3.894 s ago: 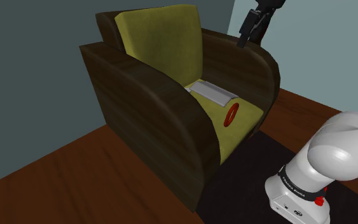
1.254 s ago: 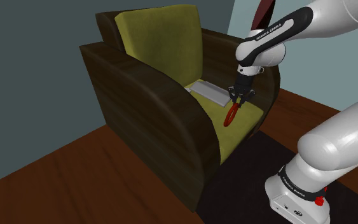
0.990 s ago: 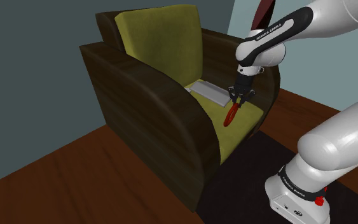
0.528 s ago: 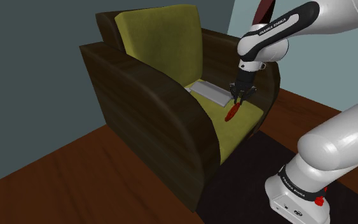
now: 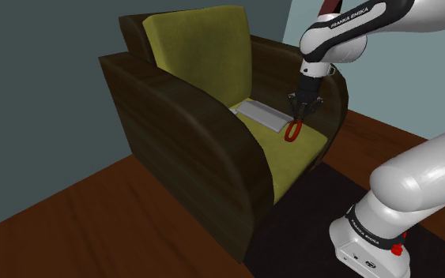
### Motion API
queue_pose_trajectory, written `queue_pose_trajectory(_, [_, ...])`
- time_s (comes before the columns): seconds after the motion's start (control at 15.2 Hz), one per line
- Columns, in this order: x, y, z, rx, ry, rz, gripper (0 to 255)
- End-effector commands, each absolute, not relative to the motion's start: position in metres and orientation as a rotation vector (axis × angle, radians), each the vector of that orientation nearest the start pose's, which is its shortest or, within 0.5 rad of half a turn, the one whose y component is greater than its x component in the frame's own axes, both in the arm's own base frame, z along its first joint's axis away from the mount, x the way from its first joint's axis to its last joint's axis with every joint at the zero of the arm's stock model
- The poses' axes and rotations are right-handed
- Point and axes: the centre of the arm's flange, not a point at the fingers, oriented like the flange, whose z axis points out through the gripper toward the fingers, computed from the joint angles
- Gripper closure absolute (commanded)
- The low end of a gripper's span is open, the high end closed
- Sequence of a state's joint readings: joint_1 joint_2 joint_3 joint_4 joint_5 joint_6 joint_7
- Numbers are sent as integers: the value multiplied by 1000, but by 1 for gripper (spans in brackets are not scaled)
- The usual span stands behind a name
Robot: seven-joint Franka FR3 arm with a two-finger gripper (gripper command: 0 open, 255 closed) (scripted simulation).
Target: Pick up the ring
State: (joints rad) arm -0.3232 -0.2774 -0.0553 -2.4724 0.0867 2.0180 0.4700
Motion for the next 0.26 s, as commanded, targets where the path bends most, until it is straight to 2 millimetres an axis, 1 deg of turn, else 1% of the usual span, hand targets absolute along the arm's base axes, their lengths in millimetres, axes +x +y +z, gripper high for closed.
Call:
queue_pose_trajectory(0.0, [394, -151, 393, -2751, 1311, 278, 255])
queue_pose_trajectory(0.07, [394, -151, 398, -2751, 1311, 278, 255])
queue_pose_trajectory(0.2, [394, -151, 399, -2751, 1311, 278, 255])
